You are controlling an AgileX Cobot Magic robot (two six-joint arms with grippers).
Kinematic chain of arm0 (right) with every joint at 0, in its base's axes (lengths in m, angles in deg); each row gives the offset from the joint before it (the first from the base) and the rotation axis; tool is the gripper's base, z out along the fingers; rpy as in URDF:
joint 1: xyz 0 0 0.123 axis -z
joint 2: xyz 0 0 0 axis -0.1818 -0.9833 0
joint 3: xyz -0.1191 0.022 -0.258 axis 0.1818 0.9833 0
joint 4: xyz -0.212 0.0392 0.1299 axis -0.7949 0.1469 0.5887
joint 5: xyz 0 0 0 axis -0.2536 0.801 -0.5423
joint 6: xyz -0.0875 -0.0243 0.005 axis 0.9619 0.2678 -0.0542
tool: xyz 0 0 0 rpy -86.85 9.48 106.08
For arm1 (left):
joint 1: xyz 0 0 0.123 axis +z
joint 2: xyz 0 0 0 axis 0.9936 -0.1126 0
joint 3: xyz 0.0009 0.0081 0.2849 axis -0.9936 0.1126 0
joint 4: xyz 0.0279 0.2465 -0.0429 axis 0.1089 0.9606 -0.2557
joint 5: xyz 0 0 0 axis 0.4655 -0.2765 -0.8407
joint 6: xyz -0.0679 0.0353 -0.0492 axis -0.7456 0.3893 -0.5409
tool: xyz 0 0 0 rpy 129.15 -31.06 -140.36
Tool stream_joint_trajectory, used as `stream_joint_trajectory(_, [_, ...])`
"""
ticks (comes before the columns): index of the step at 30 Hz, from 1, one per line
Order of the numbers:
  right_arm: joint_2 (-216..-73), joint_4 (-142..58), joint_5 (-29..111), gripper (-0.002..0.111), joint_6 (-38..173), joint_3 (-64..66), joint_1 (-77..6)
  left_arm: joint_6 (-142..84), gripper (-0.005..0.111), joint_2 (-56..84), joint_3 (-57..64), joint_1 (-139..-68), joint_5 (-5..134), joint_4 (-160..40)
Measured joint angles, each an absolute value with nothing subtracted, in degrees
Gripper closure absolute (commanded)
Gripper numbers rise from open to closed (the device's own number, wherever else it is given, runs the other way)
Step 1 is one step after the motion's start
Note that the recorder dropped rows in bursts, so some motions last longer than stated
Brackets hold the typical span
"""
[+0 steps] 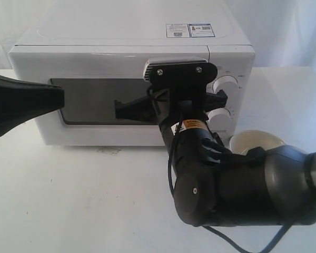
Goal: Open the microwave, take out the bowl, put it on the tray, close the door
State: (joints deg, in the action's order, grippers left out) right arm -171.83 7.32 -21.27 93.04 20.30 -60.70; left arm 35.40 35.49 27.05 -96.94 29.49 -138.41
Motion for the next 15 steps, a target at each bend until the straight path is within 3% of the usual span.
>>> stream_joint_trajectory(15, [-171.74, 9.76, -17.85, 0.108, 93.04, 20.78, -60.7, 35.61, 0.107, 35.49, 27.05, -96.94, 29.87, -138.41])
